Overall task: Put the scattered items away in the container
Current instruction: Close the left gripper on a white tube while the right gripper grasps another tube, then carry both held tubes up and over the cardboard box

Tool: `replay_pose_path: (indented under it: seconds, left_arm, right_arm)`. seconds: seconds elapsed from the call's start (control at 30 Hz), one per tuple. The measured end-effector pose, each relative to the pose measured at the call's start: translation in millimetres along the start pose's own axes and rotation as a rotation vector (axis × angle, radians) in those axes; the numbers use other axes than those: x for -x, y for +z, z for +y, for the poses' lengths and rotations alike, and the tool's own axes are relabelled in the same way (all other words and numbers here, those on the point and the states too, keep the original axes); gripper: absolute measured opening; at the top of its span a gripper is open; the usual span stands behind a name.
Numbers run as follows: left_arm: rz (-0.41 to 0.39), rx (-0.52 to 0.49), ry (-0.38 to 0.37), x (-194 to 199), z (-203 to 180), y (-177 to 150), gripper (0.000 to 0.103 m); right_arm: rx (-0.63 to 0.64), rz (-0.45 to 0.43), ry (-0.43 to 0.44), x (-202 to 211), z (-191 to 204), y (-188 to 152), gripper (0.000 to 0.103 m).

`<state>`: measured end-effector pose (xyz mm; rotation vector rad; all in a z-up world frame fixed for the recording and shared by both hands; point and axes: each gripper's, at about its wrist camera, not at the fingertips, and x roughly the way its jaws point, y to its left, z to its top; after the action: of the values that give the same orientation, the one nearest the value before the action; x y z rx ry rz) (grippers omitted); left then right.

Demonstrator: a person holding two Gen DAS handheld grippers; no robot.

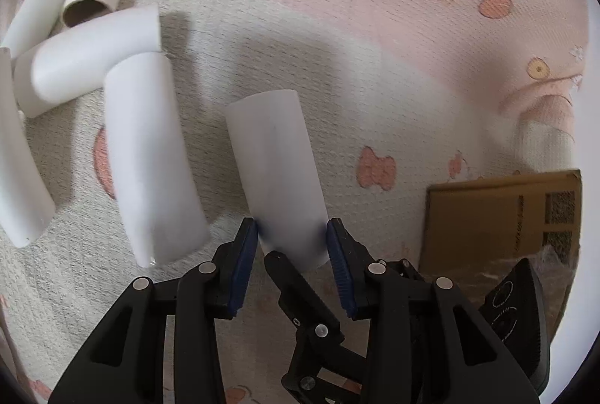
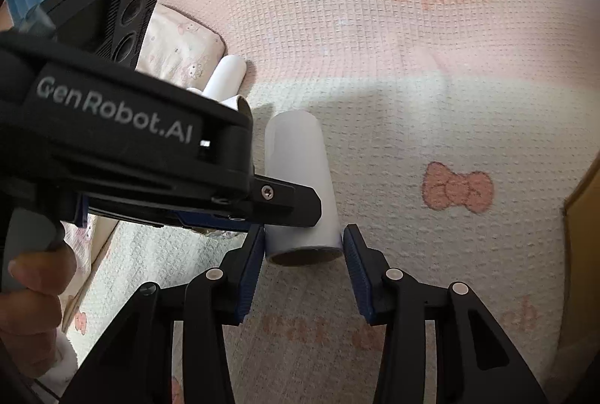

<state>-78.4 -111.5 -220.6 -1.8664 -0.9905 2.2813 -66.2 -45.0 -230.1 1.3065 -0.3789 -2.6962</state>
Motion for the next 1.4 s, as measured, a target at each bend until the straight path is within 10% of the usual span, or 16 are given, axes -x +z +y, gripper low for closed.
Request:
replay_pose_path:
  seconds: [0.4,0.83,1.4]
  left_arm:
    - [0.104,-0.141,-0.181,-20.7,-27.1,-51.4,0.042]
    - [0.089,0.105,-0.274,-30.9,8.9,-37.2,0.053]
    - [0.013,0.027,-0.304,-8.0,-17.0,-43.3,0.047]
  right_arm:
    - [-0.113,0.103,-0.232,59.3,-4.4,-38.0,0.041]
    - [-0.132,0.151,-0.181,55.8,-21.0,-45.0,0.041]
    - [-0.007,0.108,-0.212,80.3,-3.0,-41.1,0.041]
